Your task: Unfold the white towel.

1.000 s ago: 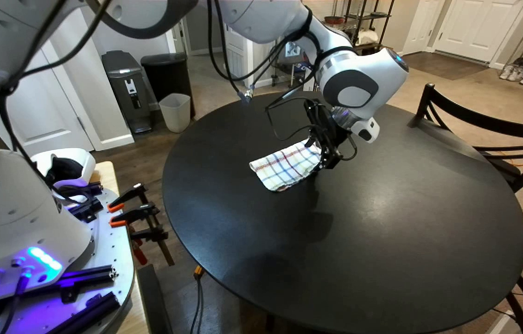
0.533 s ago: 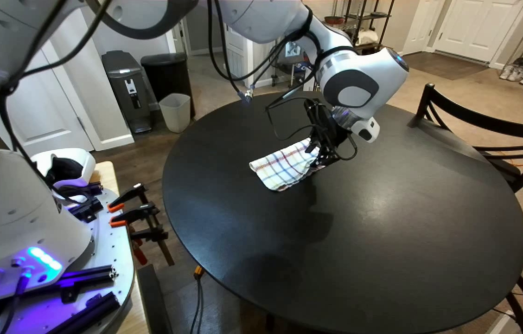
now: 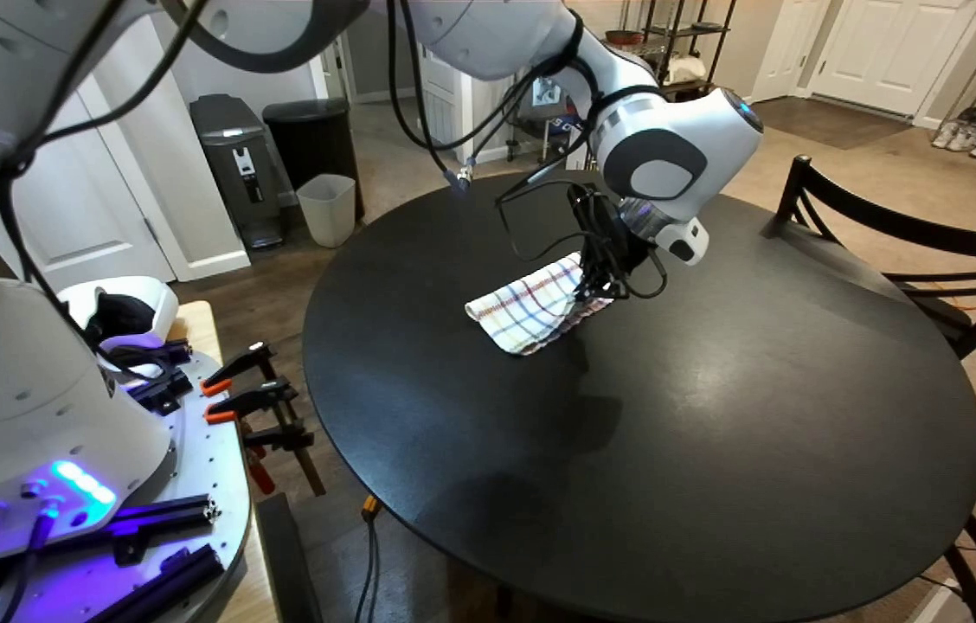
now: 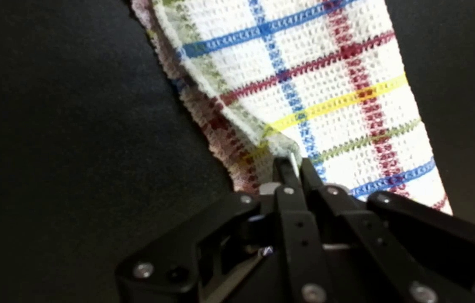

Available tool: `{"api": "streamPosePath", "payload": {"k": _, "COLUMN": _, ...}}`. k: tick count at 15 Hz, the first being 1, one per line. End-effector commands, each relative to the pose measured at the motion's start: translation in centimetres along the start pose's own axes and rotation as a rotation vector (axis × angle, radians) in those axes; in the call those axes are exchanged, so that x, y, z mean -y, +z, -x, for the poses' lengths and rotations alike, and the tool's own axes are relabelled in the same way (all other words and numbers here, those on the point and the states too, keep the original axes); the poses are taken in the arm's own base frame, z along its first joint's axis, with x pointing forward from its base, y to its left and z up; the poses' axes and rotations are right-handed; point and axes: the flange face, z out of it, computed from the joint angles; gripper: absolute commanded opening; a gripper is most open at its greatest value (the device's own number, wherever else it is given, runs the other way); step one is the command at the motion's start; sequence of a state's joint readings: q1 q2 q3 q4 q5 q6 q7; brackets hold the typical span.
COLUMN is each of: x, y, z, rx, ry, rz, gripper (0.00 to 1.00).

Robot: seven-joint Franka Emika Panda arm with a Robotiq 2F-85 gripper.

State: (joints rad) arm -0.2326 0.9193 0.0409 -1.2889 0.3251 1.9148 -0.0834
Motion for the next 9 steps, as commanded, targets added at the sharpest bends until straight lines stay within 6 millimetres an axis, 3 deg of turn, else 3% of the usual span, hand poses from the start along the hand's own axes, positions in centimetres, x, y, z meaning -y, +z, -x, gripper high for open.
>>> {"api": "streamPosePath", "payload": {"k": 1, "x": 0.9, "y": -1.2, "z": 0.7, "rx": -0.04, "ry": 0.023, "rz": 0.008, "gripper": 0.0}}
{"api": "streamPosePath", "payload": {"k": 9, "x": 5.4, "y": -2.3, "z": 1.1, "rx": -0.084, "ry": 0.048, "rz": 0.131, "gripper": 0.01}}
